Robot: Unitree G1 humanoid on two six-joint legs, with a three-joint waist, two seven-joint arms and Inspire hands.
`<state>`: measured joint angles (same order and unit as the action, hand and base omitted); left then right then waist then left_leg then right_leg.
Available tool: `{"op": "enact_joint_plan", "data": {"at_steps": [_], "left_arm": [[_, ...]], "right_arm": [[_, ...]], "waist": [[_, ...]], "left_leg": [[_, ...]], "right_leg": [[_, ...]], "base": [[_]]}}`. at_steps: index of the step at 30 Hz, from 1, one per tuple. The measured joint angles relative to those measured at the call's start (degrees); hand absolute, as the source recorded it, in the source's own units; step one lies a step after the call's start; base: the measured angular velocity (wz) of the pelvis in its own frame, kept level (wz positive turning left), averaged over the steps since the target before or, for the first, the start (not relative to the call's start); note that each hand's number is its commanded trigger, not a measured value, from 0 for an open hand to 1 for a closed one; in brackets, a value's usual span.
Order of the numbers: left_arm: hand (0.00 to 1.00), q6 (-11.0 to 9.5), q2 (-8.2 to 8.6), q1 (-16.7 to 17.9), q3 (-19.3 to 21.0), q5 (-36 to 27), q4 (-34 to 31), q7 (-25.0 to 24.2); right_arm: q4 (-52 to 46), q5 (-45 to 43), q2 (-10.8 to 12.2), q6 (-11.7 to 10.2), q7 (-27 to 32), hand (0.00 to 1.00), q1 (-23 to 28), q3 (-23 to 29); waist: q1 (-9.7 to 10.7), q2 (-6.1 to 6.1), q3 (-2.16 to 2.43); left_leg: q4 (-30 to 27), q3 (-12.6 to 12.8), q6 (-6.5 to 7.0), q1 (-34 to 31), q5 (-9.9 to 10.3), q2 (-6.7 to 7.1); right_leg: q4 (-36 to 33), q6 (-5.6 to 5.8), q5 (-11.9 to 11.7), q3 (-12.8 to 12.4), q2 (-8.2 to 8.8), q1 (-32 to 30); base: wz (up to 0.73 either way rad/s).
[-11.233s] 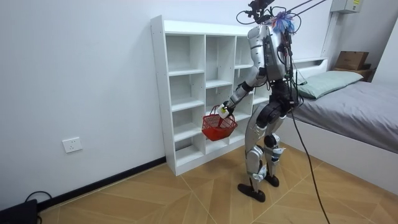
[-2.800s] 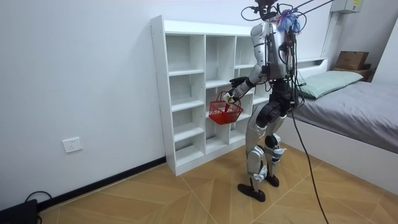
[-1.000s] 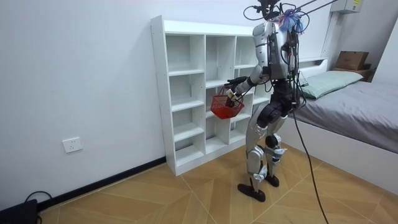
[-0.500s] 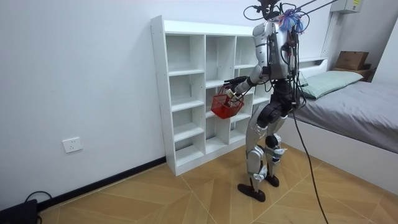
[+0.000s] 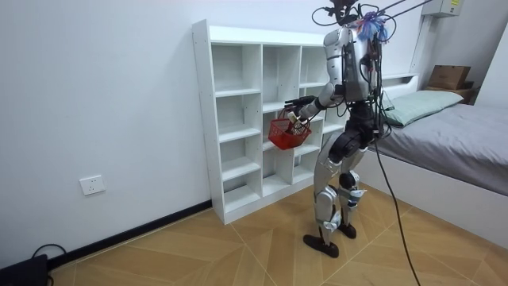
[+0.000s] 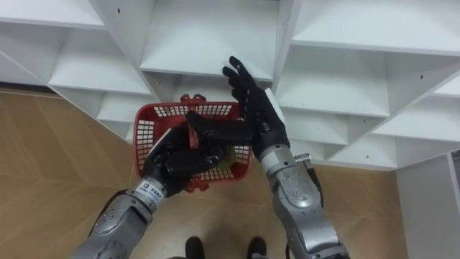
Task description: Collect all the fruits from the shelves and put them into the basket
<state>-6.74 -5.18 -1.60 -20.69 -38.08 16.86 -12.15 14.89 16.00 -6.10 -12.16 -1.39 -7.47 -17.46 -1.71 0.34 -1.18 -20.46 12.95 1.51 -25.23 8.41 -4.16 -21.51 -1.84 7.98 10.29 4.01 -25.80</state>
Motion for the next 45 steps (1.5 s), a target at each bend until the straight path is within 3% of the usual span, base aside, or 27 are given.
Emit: {"op": "enact_joint_plan", "data": {"at_steps": [6, 14, 19, 25, 27, 31, 36, 39, 43, 45], "left_arm": [[1.00, 0.01, -0.23, 1.53, -0.18, 0.34, 0.07, 0.02], [1.00, 0.15, -1.91, 3.71, 0.25, 2.94, 0.21, 0.00], [1.00, 0.15, -3.69, 5.32, 1.52, 12.19, 1.72, -1.08], [1.00, 0.11, -4.66, 7.39, 4.16, 18.74, 2.65, -1.30], [1.00, -0.21, -5.37, 8.93, 4.19, 20.28, 3.26, -1.32], [1.00, -0.52, -6.78, 9.98, 4.66, 21.73, 6.00, -0.77], [1.00, -1.33, -7.36, 11.94, 5.11, 25.44, 9.14, 0.11], [1.00, -2.08, -7.39, 14.91, 6.60, 27.97, 11.46, 0.84], [1.00, -2.15, -7.35, 16.48, 8.23, 30.27, 13.71, 2.96], [1.00, -3.17, -7.34, 16.77, 8.93, 30.14, 17.67, 4.47]], "right_arm": [[0.43, -0.03, -0.61, -0.41, -0.06, 0.00, 1.34, -0.11], [3.26, -1.38, -1.34, -2.57, -1.29, 0.00, 2.35, 0.05], [5.16, -3.22, -1.71, -3.31, -1.34, 0.00, 5.15, 0.87], [5.12, -4.38, -2.31, -3.32, -1.14, 0.00, 7.58, 0.89], [7.20, -6.47, -3.33, -3.27, -1.06, 0.00, 9.80, 0.88], [9.41, -11.01, -5.04, -2.76, -0.73, 0.00, 14.04, 1.29], [10.92, -14.41, -6.88, -2.77, -0.50, 0.00, 17.85, 3.77], [11.35, -14.08, -7.02, -2.77, 0.02, 0.00, 21.96, 4.71], [13.03, -13.67, -7.03, -2.83, 0.96, 0.00, 24.64, 5.71], [18.88, -13.55, -6.99, -2.85, 2.58, 0.00, 24.39, 5.73]], "waist": [[0.32, -0.01, -0.08], [1.49, 0.46, -0.32], [1.63, 0.62, -0.26], [1.65, 0.79, -0.22], [1.58, 0.84, 0.01], [1.52, 0.87, 0.04], [1.62, 0.83, 0.21], [1.60, 1.46, 0.98], [1.56, 1.65, 1.20], [1.57, 1.42, 1.37]], "left_leg": [[1.19, 0.05, -0.09, 2.28, -0.05, 0.14], [2.48, 0.16, -0.32, 4.68, -0.01, 0.04], [3.02, -0.55, -0.75, 6.53, 0.16, 0.02], [3.26, -0.62, -1.04, 9.26, 0.48, 0.00], [3.89, -0.69, -1.23, 11.36, 0.99, -0.05], [4.45, -0.57, -1.40, 13.03, 1.15, -0.03], [5.69, -0.37, -1.58, 16.08, 1.23, 0.04], [7.85, -0.44, -1.80, 19.58, 1.10, 0.83], [9.15, -0.37, -1.90, 22.30, 1.18, 0.98], [9.98, -0.35, -2.10, 24.51, 1.32, 1.05]], "right_leg": [[0.88, 0.05, 0.05, 0.14, -0.01, 2.13], [2.94, 0.08, -0.12, 0.70, -0.28, 4.99], [5.03, 0.24, -0.23, 0.98, -0.88, 7.90], [6.31, 0.39, -0.10, 0.99, -1.12, 11.11], [7.18, 0.51, 0.01, 0.99, -1.38, 13.22], [7.71, 0.48, -0.01, 0.67, -1.63, 14.70], [8.10, 0.45, 0.15, 0.46, -1.69, 16.98], [8.98, 0.63, 0.62, -0.39, -1.81, 19.64], [10.26, 0.80, 0.75, -0.81, -2.06, 22.17], [11.08, 0.92, 0.70, -0.75, -2.14, 24.31]], "base": [[0.00], [0.00], [0.06], [0.00], [0.00], [-0.05], [-0.08], [-0.06], [-0.01], [-0.02]]}}
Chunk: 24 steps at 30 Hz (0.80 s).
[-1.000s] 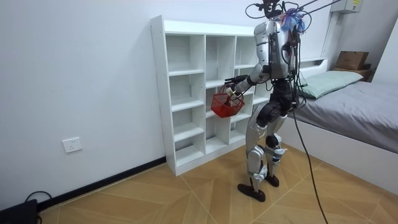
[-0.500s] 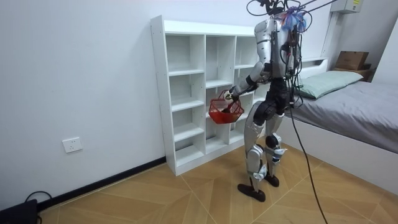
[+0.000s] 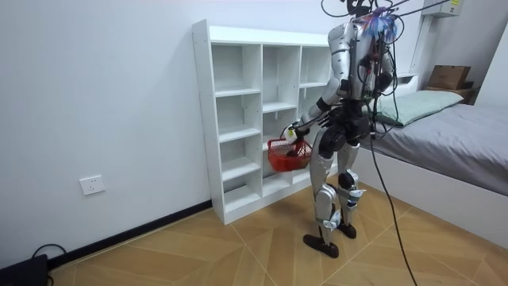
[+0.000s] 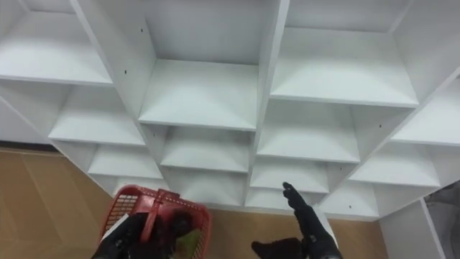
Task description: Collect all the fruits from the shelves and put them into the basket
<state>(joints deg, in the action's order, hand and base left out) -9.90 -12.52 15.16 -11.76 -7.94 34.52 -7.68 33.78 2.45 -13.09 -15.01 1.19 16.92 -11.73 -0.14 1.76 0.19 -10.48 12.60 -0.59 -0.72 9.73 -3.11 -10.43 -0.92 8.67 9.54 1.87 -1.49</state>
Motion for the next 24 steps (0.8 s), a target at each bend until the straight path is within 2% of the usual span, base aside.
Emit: {"op": "enact_joint_plan", "data": {"at_steps": [4, 7, 12, 13, 17, 24], "left_arm": [[1.00, -0.52, -0.07, 0.15, 1.91, -1.51, 6.62, 1.05], [1.00, -1.56, 0.57, 0.00, 5.09, -1.42, 10.83, 1.37], [1.00, -1.73, 1.61, -0.38, 7.25, -1.48, 16.93, 2.79], [1.00, -1.73, 1.74, -0.37, 7.25, -1.48, 17.66, 3.05], [1.00, -1.71, 2.48, -0.48, 7.62, -1.48, 21.70, 3.75], [1.00, -0.58, 3.04, -1.14, 10.58, -1.39, 25.19, 3.67]], "right_arm": [[9.00, 3.86, 0.22, -0.11, 2.27, 0.00, -0.04, 1.34], [14.30, 8.79, 1.52, -0.50, 3.15, 0.00, -0.03, 4.18], [20.54, 13.42, 2.81, -0.27, 3.08, 0.00, -0.03, 6.50], [21.37, 13.66, 2.98, -0.29, 3.01, 0.00, -0.02, 6.70], [26.87, 15.35, 4.43, 0.68, 2.84, 0.00, -1.08, 8.61], [33.27, 21.52, 4.89, 4.62, -0.95, 0.00, -2.52, 8.77]], "waist": [[-0.12, -0.59, -0.19], [0.06, -0.75, -0.35], [0.57, -0.70, -0.40], [0.76, -0.83, -0.53], [1.26, -0.93, -0.52], [1.41, -0.73, -0.46]], "left_leg": [[0.98, -0.02, -0.16, 1.98, 0.09, -0.02], [1.04, -0.19, -0.39, 2.77, 0.27, 0.04], [1.24, -0.67, -0.49, 3.75, 0.36, 0.28], [1.29, -0.77, -0.48, 3.92, 0.37, 0.34], [1.85, -1.20, -0.39, 4.45, 0.42, 0.76], [2.01, -1.55, -0.35, 4.41, 0.44, 0.88]], "right_leg": [[0.98, 0.08, 0.09, 0.24, -0.06, 2.09], [2.00, 0.07, 0.11, 1.44, -0.06, 3.46], [2.71, 0.25, 0.48, 1.69, -0.04, 5.16], [2.83, 0.31, 0.53, 1.73, -0.02, 5.42], [2.70, 0.59, 0.96, 1.60, -0.02, 5.63], [2.68, 0.67, 1.06, 1.83, 0.03, 5.65]], "base": [[0.00], [0.07], [0.09], [0.13], [0.04], [0.01]]}}
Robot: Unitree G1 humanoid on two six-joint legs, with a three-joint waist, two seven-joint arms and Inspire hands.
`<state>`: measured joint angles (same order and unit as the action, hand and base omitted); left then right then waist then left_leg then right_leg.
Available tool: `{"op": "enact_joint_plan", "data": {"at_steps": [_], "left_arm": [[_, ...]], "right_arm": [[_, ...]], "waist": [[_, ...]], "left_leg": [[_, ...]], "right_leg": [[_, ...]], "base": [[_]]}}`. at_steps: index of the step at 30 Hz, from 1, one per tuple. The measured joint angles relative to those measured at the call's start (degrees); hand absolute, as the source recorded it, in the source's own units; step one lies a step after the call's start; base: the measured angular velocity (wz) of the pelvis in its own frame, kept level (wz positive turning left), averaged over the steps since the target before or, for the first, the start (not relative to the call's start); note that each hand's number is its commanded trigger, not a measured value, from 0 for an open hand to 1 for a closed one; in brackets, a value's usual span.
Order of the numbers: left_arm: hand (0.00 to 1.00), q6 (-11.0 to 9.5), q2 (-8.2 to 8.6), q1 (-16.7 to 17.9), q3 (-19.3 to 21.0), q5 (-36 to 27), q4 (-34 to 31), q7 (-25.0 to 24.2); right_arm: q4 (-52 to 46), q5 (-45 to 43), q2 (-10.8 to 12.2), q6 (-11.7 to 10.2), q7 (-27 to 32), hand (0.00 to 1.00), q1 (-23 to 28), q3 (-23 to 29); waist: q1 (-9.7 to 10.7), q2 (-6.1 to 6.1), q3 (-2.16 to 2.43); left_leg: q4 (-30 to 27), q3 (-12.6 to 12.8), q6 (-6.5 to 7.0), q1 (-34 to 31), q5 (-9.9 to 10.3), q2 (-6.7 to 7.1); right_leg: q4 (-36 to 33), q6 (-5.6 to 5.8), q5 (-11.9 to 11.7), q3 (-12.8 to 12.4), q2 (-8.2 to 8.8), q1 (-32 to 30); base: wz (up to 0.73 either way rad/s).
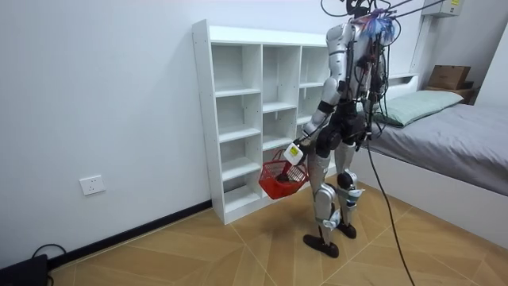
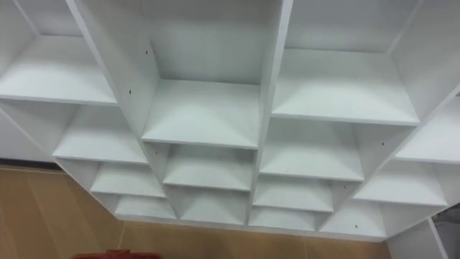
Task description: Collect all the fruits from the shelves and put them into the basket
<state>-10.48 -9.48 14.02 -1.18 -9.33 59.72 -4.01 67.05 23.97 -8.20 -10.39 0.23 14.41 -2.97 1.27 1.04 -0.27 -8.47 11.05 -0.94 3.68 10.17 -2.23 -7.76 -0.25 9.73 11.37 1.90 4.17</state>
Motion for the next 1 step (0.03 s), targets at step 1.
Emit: {"op": "enact_joint_plan", "data": {"at_steps": [1], "left_arm": [[1.00, 0.71, 0.03, -0.17, 0.02, -0.05, 0.12, -0.08]], "right_arm": [[0.36, 0.83, -0.01, 0.55, -0.78, 0.00, -0.06, 0.02]], "waist": [[-0.01, 0.00, 0.00]], "left_leg": [[-0.04, -0.09, 0.00, 0.00, 0.00, 0.01]], "right_leg": [[-0.01, -0.01, 0.03, 0.08, 0.01, 0.07]], "base": [[0.03]]}}
